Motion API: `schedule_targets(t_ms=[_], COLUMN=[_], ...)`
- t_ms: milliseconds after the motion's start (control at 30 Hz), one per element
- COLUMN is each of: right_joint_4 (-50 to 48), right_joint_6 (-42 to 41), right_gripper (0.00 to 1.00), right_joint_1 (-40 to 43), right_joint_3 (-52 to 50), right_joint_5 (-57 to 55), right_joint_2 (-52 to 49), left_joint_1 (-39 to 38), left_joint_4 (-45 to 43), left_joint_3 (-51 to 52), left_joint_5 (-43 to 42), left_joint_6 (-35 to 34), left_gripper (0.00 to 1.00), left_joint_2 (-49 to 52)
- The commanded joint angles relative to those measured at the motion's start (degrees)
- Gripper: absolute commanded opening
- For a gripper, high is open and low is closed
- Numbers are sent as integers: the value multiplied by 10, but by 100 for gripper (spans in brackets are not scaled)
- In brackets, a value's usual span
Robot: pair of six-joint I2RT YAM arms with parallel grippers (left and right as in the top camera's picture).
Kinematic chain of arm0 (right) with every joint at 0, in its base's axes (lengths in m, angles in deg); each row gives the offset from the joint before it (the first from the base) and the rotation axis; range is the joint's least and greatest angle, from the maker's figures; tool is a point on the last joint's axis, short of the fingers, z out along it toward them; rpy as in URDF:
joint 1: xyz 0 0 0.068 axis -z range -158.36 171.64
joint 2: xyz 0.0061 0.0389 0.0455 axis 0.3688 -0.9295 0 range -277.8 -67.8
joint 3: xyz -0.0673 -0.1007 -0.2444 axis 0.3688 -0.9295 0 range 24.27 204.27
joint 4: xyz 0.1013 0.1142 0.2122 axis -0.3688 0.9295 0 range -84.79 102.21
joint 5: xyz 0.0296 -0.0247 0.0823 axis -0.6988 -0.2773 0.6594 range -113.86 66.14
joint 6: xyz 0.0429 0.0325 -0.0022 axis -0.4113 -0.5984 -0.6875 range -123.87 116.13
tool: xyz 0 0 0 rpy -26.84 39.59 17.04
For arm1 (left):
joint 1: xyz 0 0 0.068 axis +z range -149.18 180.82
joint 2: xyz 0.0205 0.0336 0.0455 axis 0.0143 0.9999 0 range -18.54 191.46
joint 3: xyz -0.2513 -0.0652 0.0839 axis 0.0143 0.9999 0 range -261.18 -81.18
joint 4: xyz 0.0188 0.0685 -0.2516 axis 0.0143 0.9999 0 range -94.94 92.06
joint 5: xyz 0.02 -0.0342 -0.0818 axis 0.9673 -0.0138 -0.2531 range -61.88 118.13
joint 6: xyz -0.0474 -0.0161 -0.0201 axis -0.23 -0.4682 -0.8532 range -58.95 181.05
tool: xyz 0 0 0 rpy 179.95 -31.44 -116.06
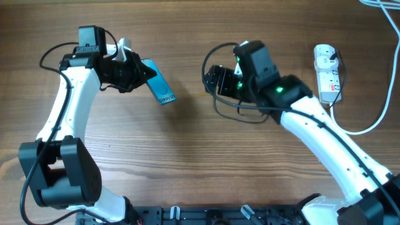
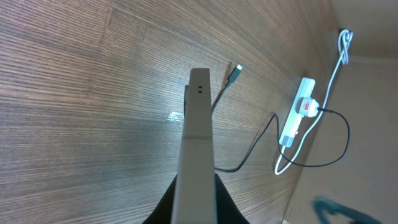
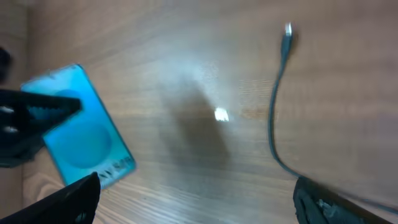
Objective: Plug charger to phone and switch on socket
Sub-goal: 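Reach right gripper to the black cable's USB-C end and grasp it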
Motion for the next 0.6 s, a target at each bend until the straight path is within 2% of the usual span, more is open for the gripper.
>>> schedule_targets(t_ms=[0,33,100,233,333,400,533,567], right_joint_4=[82,138,182,114,110,101,82,75], right_joint_6=[70,91,106,116,82,89,89,88], right_gripper=[100,100,100,100,99,89,54,50], right_joint_1=[36,48,58,67,67,67,67,67], right_joint_3=[129,202,280,291,291,291,291,291], right_joint_5=[-13,-9,-6,-7,-30,-31,-22,-22], right_joint_2=[-78,-135,-214,-311,-343,-372,-416,-423], left_joint_1=[3,3,3,3,3,3,3,3], left_joint_4=[2,5,5,6,11,12,12,13], left_joint_3=[-3,-3,-3,-3,-3,-3,-3,-3], left_joint_5=[-10,-10,-10,-10,-10,-10,-10,-10], left_joint_6=[14,14,13,13,13,13,13,13], left_gripper=[4,4,4,4,4,4,4,4], left_joint_2=[-4,-4,-4,-4,-4,-4,-4,-4])
